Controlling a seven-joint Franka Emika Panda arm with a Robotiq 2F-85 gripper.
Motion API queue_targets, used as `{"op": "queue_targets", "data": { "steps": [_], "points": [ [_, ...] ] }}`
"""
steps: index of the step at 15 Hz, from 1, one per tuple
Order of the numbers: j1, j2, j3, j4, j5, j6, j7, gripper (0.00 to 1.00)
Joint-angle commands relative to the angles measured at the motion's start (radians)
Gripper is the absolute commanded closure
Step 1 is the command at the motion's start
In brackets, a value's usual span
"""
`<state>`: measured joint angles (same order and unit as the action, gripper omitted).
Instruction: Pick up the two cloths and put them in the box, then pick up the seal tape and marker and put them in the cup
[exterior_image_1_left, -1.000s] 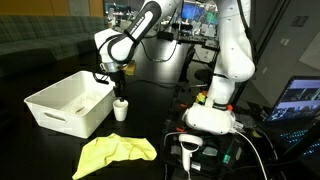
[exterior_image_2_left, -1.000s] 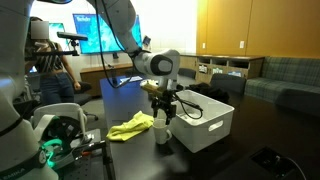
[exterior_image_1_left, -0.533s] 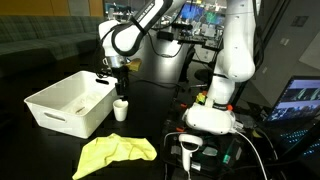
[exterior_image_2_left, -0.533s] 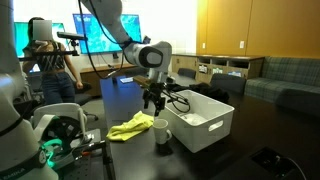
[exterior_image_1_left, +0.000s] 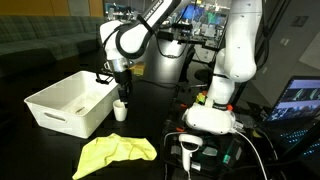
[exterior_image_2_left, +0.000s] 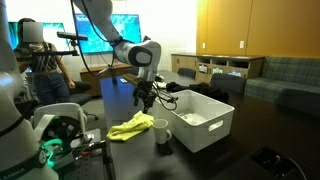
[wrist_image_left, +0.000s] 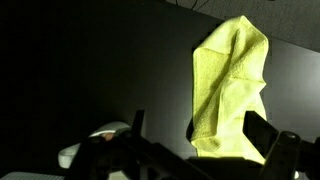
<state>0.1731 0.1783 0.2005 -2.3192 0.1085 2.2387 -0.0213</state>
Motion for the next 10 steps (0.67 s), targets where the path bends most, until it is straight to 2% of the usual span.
{"op": "queue_targets", "data": {
  "steps": [1,7,10],
  "points": [
    [0.037,0.003,0.024,-0.055,0.007,0.076,0.029,0.0],
    [0.093,0.091,0.077,-0.093,0.041,0.209,0.067,0.0],
    [0.125,0.135,0.129,-0.104,0.112,0.285,0.098,0.0]
  ]
}}
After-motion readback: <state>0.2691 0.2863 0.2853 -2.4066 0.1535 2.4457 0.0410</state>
